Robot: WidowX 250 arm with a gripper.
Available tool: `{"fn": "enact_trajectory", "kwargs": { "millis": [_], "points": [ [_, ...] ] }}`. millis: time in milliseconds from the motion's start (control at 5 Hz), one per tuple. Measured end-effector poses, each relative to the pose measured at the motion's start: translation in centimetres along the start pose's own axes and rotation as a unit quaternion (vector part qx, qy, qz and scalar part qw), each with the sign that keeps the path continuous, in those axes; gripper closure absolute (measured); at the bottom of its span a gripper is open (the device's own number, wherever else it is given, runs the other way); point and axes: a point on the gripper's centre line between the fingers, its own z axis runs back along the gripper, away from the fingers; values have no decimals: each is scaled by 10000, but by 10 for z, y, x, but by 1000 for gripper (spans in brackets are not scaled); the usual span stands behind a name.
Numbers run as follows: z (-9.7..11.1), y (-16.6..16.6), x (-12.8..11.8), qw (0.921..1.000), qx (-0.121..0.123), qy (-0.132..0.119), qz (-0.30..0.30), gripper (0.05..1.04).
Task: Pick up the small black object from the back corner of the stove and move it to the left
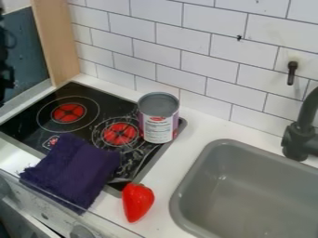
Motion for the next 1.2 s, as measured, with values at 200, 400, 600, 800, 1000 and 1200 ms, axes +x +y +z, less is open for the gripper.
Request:
{"fn": "enact_trajectory", "kwargs": {
  "millis": [200,400,600,800,1000,1200],
  "points": [
    [-16,-8,-8,9997,30,202,-166,711],
    [-25,-18,-10,9988,194,301,-332,711],
    [-35,-25,-13,9984,211,355,-379,711],
    [-40,-29,-13,9981,265,360,-416,711],
    [-45,-29,-12,9982,268,336,-418,711],
    [-52,-30,-9,9982,217,377,-424,711]
  ]
}}
